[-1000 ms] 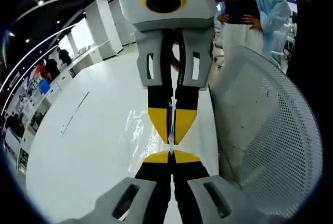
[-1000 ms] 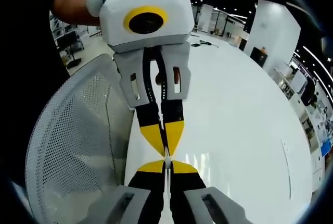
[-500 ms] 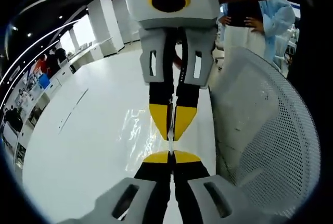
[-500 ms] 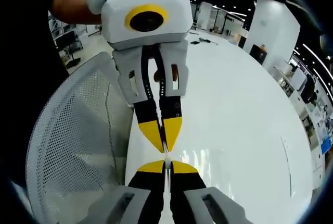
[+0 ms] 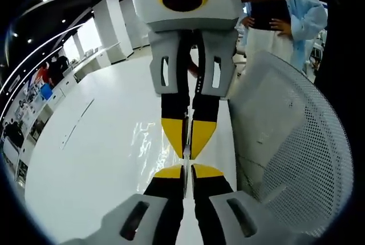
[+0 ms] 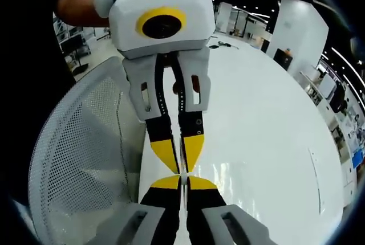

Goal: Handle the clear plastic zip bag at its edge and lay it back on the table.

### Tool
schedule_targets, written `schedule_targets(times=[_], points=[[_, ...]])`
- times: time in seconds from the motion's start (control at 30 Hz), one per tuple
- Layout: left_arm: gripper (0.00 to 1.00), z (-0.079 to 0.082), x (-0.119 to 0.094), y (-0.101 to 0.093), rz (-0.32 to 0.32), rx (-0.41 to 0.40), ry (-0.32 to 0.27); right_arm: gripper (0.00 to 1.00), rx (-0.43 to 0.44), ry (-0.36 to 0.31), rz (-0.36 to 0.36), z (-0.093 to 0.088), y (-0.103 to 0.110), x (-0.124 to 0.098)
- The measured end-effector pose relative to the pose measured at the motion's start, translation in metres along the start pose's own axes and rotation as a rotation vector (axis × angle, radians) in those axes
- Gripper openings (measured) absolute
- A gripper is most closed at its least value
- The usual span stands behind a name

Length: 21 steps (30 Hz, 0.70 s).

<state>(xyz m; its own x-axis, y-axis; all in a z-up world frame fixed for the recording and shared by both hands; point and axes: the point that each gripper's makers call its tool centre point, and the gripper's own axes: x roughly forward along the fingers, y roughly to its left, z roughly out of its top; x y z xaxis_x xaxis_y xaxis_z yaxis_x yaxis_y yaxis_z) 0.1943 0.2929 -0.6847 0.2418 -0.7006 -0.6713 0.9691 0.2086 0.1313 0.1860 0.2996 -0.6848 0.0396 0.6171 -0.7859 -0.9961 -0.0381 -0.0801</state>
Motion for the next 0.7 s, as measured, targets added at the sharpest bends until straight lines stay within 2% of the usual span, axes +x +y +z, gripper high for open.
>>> schedule_targets(times=[0.37, 0.47, 0.7], points=[[0.00, 0.0032, 0.0006, 0.0054, 0.014, -0.028, -0.012, 0.00, 0.006, -0.015, -0.006, -0.0003, -0.0044, -0.0029], [0.00, 0.0034, 0.0023, 0.0050, 0.013, 0.001, -0.004, 0.00, 0.004, -0.008, -0.005, -0.0022, -0.0056, -0.0020], [0.00, 0.0029, 0.0041, 0.0038, 0.007, -0.013, 0.003, 0.00, -0.006, 0.014, -0.002, -0.0069, -0.0066, -0.0006]])
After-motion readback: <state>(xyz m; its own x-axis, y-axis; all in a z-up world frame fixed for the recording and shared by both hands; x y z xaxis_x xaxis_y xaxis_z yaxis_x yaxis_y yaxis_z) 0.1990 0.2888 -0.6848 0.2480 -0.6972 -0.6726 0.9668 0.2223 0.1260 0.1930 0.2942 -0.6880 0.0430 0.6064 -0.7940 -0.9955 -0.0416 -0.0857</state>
